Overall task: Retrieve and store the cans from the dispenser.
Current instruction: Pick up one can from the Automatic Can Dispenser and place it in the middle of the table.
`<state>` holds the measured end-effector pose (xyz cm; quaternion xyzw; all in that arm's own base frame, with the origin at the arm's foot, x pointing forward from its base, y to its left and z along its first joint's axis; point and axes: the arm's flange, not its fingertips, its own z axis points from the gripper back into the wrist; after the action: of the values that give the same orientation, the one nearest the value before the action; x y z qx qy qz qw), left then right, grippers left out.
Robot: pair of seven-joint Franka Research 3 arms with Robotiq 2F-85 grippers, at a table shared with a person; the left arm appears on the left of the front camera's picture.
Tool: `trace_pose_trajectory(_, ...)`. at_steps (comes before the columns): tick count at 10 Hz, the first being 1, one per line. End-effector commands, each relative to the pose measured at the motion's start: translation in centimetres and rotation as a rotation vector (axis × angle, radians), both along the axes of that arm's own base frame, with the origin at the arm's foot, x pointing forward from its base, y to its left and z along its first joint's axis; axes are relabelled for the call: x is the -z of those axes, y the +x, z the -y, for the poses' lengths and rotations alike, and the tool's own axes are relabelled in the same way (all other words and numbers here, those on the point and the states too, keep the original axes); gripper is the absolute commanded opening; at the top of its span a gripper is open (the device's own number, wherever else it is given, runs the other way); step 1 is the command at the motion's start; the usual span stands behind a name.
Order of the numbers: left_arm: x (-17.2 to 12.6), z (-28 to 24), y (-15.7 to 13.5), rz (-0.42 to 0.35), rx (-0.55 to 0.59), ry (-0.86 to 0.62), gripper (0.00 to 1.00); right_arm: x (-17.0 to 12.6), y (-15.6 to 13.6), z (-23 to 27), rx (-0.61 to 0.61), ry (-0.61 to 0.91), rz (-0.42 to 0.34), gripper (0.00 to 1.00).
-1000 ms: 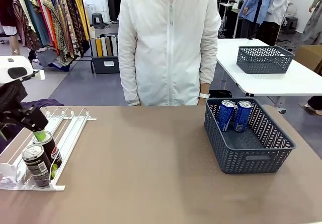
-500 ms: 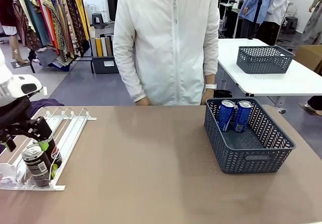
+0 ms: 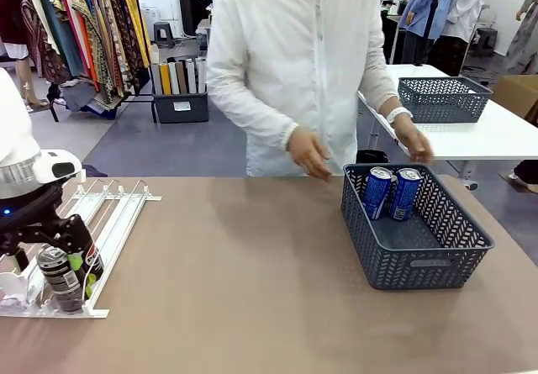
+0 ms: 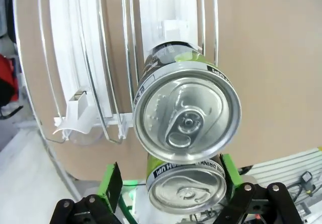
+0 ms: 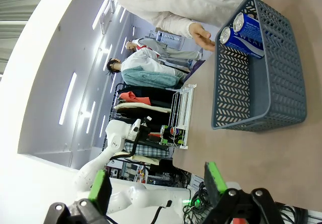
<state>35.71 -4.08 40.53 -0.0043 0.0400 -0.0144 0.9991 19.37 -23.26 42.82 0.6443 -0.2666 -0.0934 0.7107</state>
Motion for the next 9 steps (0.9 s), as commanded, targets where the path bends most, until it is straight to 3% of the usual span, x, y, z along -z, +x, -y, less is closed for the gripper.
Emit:
trace_pose_trajectory(1, 0.43, 0.1, -0.08, -0.004, -0.011, 0.013, 1.0, -0.33, 0.25, -0.16, 0.009, 0.007, 0.032, 1.0)
trace_pose_trajectory(6, 0.87, 0.53, 0.26, 0.004, -0.004, -0.034, 1.0, -0.33, 0.25, -0.16, 0.009, 0.007, 0.032, 1.0)
trace_pose_trajectory(7, 0.89, 0.54, 0.35, 0.002, -0.003, -0.036, 0.58, -0.33, 0.25, -0.16, 0.009, 0.007, 0.032, 1.0)
trace_pose_trajectory(8, 0.9, 0.54, 0.31, 0.002, 0.004, -0.045, 0.0, -0.33, 0.25, -0.16, 0.009, 0.007, 0.032, 1.0)
trace_pose_trajectory(9, 0.9, 0.48, 0.28, 0.004, 0.004, -0.049, 0.0, -0.33, 0.25, -0.16, 0.009, 0.007, 0.032, 1.0)
